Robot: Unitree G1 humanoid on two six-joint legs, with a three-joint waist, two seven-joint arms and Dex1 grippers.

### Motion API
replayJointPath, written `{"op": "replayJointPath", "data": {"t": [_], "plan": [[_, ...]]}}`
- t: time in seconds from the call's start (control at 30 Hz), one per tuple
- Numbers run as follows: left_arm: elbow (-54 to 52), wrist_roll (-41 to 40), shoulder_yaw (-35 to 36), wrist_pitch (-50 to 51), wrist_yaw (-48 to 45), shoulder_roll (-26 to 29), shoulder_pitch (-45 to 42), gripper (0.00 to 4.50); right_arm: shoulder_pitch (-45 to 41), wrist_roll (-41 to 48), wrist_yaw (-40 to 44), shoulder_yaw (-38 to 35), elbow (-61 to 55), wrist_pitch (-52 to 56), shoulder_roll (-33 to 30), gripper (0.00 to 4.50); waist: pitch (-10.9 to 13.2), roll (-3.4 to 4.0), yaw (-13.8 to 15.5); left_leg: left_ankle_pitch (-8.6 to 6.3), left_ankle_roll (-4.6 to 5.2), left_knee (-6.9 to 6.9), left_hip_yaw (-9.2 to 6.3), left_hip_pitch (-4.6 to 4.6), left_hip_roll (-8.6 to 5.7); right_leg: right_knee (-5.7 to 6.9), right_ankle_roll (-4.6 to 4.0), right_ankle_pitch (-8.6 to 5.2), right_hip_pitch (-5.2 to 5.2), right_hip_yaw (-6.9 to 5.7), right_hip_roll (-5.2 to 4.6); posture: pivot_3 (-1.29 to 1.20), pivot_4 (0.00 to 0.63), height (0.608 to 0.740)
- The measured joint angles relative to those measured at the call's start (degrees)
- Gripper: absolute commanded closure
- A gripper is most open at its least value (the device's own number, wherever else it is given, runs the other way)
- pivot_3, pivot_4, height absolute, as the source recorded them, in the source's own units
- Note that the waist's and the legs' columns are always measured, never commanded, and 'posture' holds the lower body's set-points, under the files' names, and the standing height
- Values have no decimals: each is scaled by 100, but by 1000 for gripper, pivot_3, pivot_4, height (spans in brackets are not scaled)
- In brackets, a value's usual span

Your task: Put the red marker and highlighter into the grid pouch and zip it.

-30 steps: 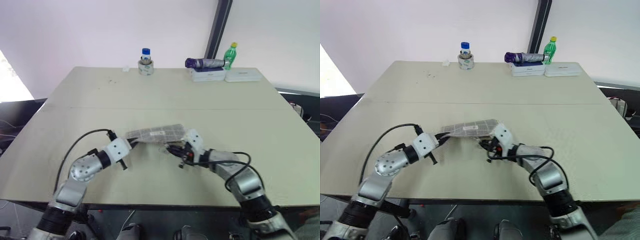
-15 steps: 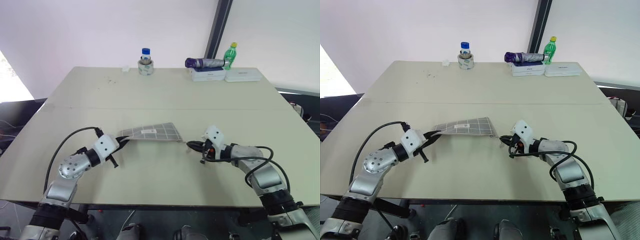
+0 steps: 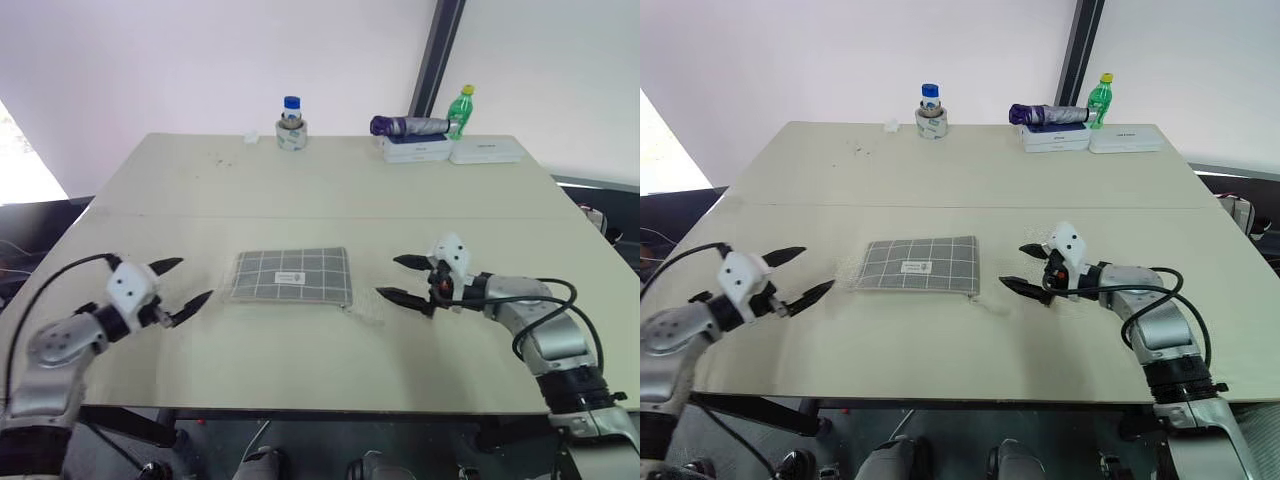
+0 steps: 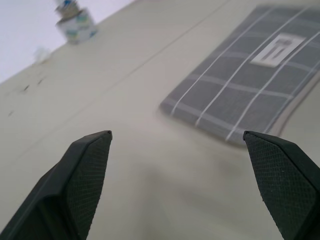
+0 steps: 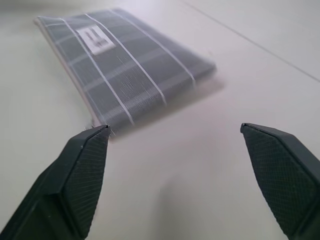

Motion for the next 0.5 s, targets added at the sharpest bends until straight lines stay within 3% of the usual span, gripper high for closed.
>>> {"op": "replayJointPath", "data": {"t": [0.23, 0.5], "plan": [[-766, -532, 720, 875, -30, -6, 1348, 0, 89, -121, 377, -212, 357, -601, -528, 59, 0, -1, 7, -2, -2, -1, -1, 1, 1, -2, -1, -1, 0, 0, -4, 0, 150, 737], [-809, -614, 1377, 849, 50, -17, 1526, 0, 188, -202, 437, -632, 1265, -1280, -617, 59, 1, 0, 11, -3, -2, -3, 0, 1, 0, -5, -3, -1, -1, 0, -7, 0, 150, 737]]}}
